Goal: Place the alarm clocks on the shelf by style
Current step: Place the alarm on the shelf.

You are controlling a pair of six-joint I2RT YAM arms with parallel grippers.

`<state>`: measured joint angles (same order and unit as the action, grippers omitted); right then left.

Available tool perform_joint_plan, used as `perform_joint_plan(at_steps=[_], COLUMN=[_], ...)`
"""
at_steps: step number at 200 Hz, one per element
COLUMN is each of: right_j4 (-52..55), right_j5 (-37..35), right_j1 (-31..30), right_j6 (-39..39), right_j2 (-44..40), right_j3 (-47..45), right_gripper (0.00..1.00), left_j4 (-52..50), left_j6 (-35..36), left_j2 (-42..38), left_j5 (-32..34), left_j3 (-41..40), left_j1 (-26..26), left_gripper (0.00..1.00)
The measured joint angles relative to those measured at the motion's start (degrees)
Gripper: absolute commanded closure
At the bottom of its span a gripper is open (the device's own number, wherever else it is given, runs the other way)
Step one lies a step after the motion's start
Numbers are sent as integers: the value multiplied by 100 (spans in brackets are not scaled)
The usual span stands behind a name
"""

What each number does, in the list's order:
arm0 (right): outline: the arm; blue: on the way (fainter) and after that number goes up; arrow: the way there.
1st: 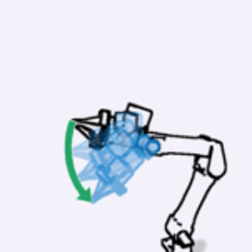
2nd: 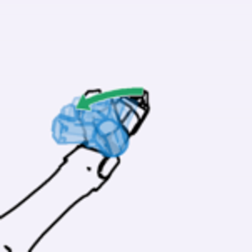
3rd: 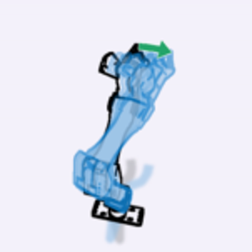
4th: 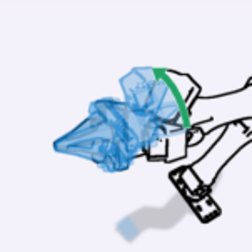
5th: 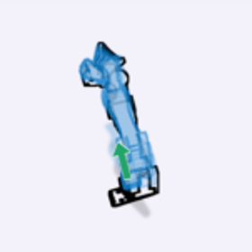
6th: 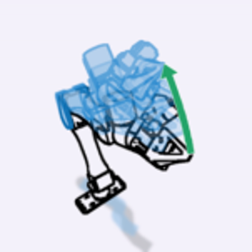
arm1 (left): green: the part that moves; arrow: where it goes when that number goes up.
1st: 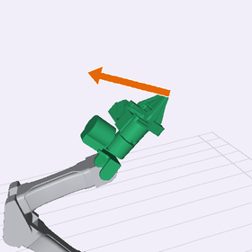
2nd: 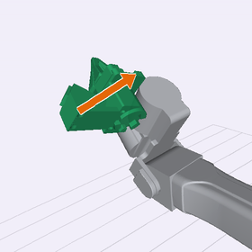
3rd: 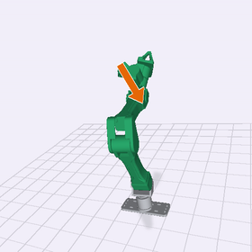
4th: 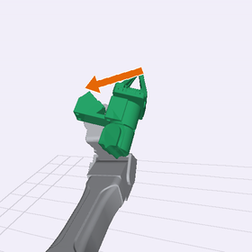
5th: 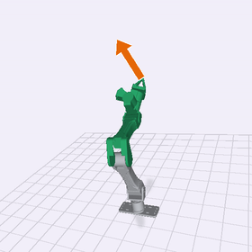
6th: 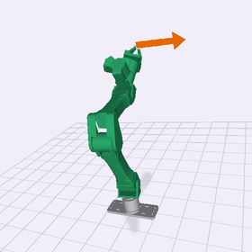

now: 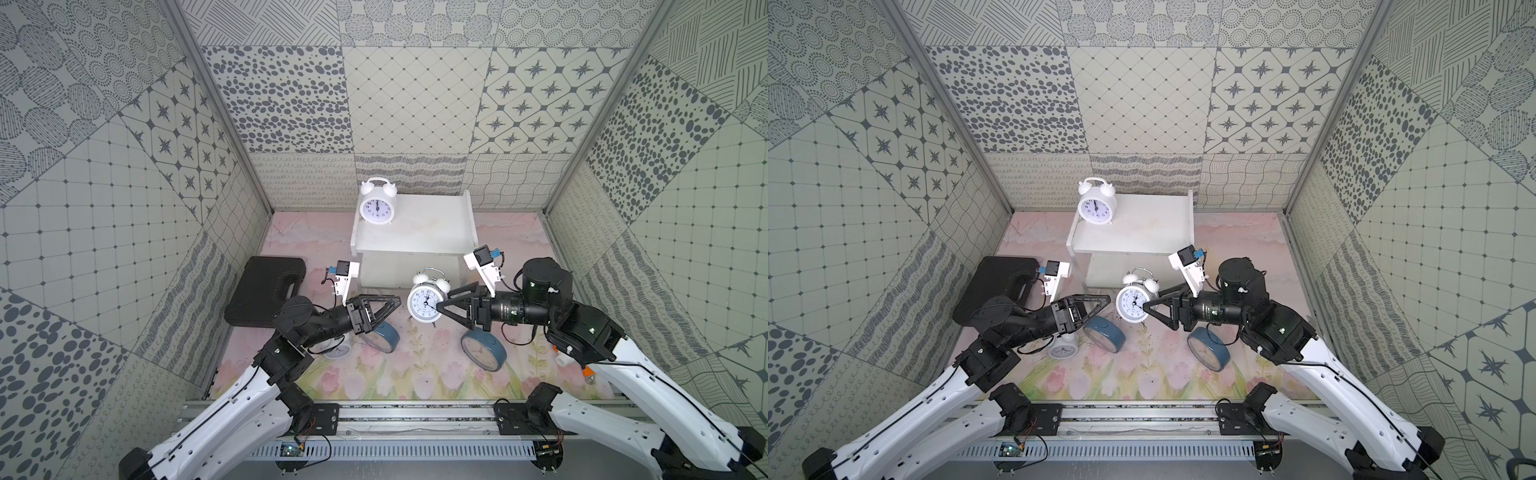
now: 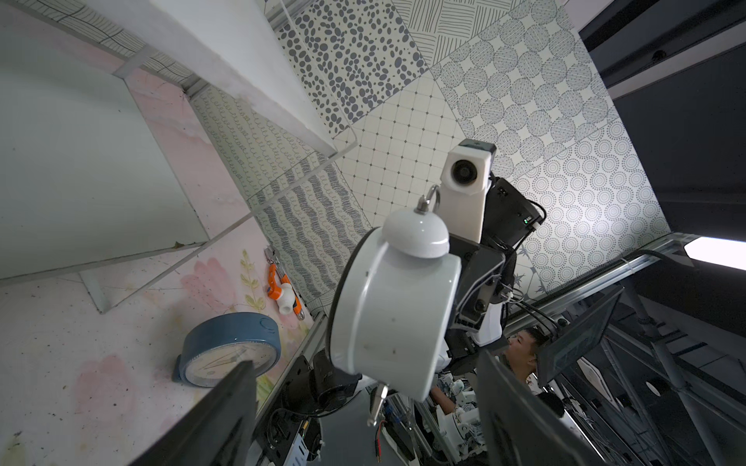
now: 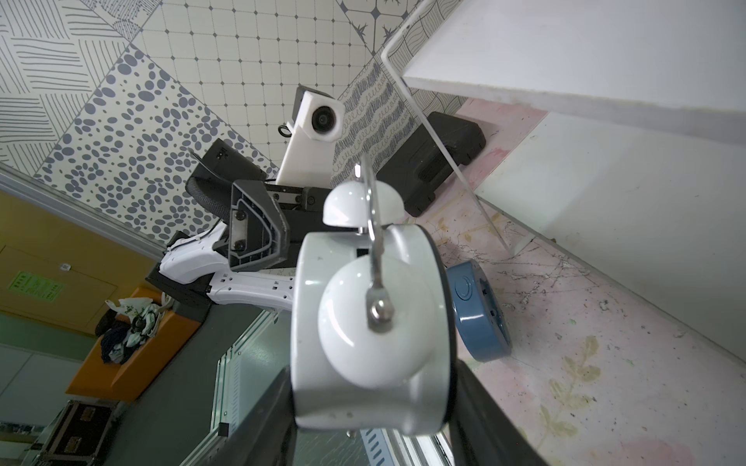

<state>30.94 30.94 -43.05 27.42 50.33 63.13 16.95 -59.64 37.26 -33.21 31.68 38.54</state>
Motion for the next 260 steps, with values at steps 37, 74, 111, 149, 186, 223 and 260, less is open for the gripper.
perform_joint_plan(at_steps=[37, 74, 111, 149, 186, 223, 260], right_j4=[442, 726, 918, 1036, 1062, 1058, 1082], right_j5=[-61, 44, 391, 638, 730, 1244, 1497], right_j1=[42, 413, 909, 1331, 1552, 1932, 2116], right_j6=[-533, -1104, -1541, -2015, -2660, -3014, -3394], right_j2=[199, 809, 1648, 2542, 3051, 3416, 3703], right_j3=[809, 1777, 2638, 3648, 4245, 4404, 4406], right_gripper=[55, 56, 57, 57, 57, 58, 59], left_j4=[-332, -625, -1084, -1394, -1598, -1694, -1764], left_j6=[107, 179, 358, 481, 535, 579, 612], left_j2=[-114, -138, -149, -179, -192, -190, -122], left_j5=[118, 232, 398, 555, 660, 721, 802], left_j3=[0, 2, 120, 168, 160, 118, 96], left_j1=[0, 0, 0, 0, 0, 0, 0], left_gripper=[13, 16, 17, 18, 18, 18, 18])
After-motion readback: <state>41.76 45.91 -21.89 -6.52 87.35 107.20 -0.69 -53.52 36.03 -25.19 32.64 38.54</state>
